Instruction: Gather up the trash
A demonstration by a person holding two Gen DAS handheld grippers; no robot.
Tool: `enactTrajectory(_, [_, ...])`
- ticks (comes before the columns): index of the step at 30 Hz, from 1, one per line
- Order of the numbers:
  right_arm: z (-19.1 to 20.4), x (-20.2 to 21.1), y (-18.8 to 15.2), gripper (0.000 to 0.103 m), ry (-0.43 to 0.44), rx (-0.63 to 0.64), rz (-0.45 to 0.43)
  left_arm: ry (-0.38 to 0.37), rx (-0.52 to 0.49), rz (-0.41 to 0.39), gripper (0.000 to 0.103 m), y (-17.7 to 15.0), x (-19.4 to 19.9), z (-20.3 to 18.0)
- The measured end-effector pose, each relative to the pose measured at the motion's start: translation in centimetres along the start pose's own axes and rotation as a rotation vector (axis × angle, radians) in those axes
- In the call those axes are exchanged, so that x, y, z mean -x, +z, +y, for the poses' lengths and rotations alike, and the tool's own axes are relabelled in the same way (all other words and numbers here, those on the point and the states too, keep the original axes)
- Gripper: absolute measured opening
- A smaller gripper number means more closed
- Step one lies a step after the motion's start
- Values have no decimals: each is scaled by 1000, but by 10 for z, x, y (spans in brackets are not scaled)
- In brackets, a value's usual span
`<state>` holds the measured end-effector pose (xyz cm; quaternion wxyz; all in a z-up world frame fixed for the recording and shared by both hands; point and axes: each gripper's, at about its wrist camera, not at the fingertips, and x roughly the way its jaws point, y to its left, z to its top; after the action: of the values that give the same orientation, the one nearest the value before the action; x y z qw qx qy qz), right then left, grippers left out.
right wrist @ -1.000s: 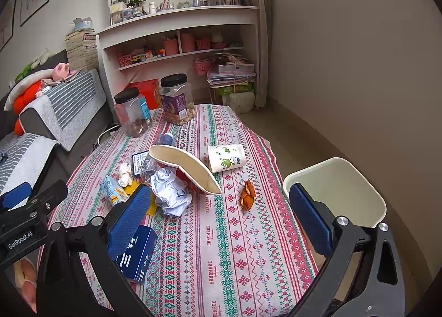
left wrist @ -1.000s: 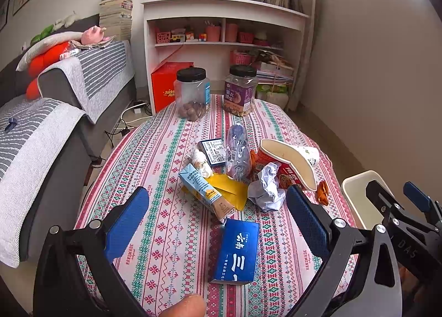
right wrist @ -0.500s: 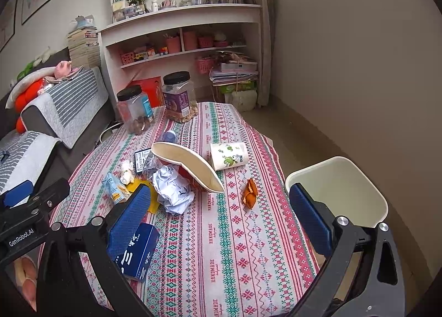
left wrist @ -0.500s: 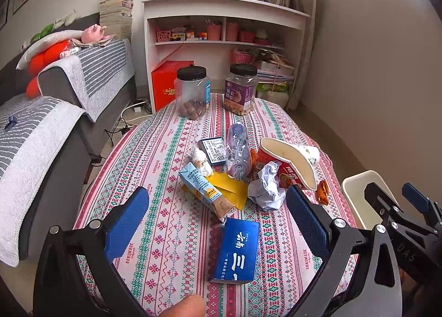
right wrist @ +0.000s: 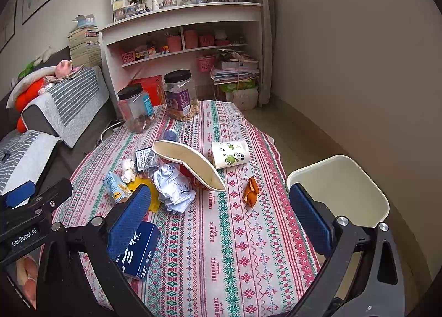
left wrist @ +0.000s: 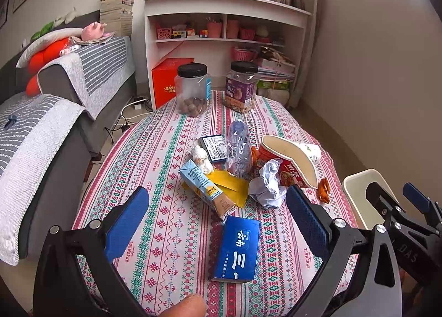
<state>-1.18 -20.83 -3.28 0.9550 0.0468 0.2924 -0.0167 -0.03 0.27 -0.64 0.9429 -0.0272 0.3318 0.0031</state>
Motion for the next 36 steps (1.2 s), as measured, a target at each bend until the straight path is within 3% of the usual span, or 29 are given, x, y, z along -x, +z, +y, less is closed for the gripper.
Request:
enactTrajectory(29, [1,-3,-5,96,11,-3,24,5,12,21,97,0,-4,3])
enactTrajectory(33, [-3,-12,3,96,44,-16,96,8,19,26,97,4,-8,10])
enactTrajectory(36, [-9,-20,17,96,52,-29,162,-11,13,98,97,7,-26,19])
